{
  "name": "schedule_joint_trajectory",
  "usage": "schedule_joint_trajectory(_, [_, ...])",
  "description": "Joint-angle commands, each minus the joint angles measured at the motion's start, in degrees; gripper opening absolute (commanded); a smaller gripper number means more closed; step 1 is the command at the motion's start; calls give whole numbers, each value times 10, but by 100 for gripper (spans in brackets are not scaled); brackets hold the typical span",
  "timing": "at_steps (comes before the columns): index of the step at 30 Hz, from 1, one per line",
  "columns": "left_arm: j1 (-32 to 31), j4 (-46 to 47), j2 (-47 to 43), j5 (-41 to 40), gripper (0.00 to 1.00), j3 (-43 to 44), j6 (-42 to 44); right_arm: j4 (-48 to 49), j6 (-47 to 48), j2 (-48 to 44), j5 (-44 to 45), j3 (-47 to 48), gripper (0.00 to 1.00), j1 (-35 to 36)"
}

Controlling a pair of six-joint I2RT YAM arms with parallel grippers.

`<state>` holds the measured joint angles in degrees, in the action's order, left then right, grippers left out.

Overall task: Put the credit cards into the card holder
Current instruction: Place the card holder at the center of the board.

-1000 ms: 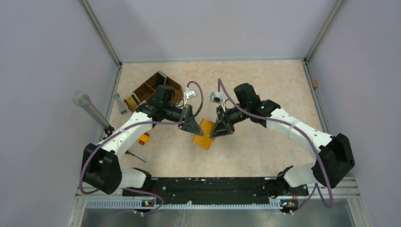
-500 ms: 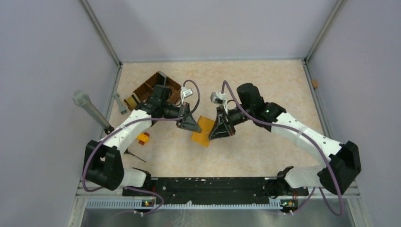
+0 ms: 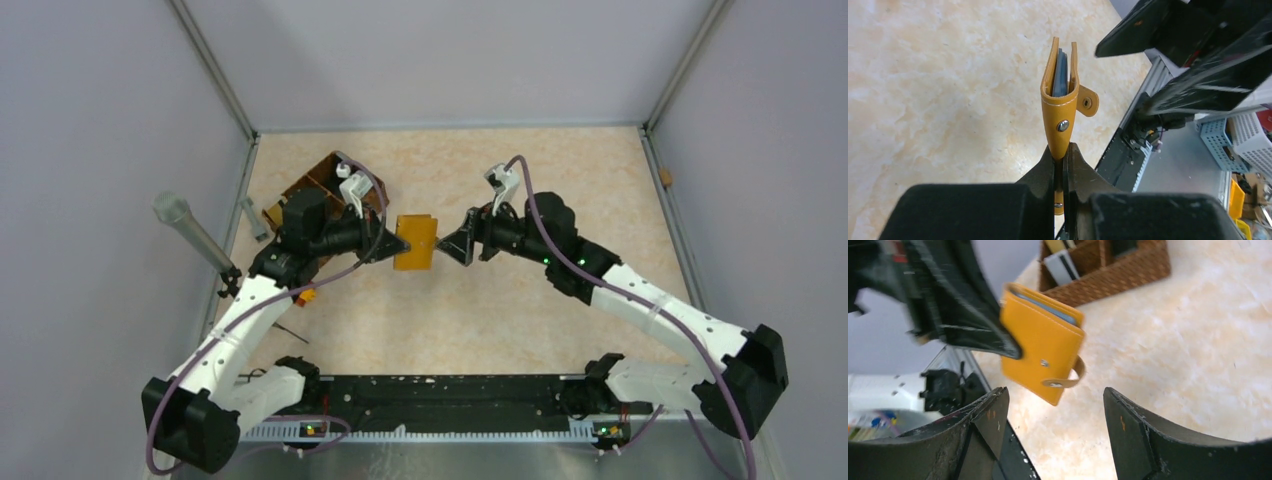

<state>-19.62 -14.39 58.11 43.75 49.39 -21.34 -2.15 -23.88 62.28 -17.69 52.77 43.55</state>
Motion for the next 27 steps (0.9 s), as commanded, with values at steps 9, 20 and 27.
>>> schedule_joint_trajectory(9, [-3, 38, 10, -35, 0, -9, -9, 88, -114, 139, 114, 21, 71, 53])
schedule_joint_trajectory(20, [-21, 44, 33, -66, 0, -21, -40, 57, -123, 142, 228, -5, 52, 53])
schedule_joint_trajectory(27, [-38, 177, 53, -67, 0, -107, -133, 33, -120, 166, 235, -22, 4, 53])
